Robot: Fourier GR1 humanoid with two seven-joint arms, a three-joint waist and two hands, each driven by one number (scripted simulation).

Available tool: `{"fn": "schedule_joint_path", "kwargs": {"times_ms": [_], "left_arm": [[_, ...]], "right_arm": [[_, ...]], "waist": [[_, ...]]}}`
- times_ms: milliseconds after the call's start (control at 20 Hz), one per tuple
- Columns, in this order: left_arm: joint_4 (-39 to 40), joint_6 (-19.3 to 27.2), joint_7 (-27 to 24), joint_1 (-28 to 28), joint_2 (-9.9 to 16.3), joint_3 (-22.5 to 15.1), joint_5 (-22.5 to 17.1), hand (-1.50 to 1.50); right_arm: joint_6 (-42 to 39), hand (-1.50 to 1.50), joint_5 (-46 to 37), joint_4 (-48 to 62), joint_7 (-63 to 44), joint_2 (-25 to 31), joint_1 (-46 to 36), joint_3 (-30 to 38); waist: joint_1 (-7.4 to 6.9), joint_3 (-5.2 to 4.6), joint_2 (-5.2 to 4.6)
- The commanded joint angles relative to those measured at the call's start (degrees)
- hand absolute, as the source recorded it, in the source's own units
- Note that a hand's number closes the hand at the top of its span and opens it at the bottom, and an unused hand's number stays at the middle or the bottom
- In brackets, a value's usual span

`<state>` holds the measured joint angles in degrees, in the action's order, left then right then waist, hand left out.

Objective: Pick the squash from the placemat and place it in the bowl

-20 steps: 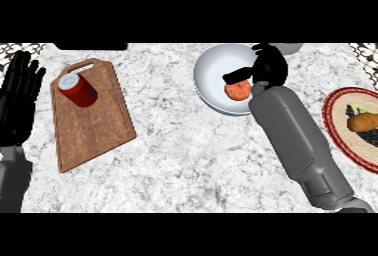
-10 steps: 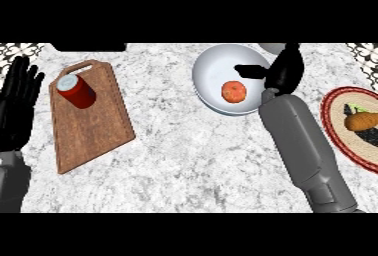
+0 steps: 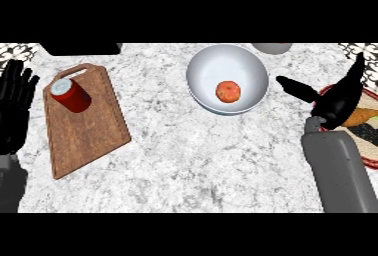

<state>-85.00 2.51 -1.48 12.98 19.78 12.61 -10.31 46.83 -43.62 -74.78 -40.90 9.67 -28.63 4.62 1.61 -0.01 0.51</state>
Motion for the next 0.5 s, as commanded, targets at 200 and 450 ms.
{"fn": "schedule_joint_path", "kwargs": {"times_ms": [200, 450], "left_arm": [[-0.2, 0.1, 1.0, 1.4, 0.5, 0.6, 0.1, 0.00], [-1.8, -0.6, 1.4, -1.1, 0.1, 0.6, 0.3, 0.00]], "right_arm": [[-2.0, -1.50, 13.7, -27.3, 7.3, 4.3, 26.1, 2.1], [-5.2, -1.50, 25.5, -36.3, 15.5, 5.8, 39.5, 6.3]], "waist": [[0.68, 0.07, -0.13], [-0.49, 0.07, -0.32]]}}
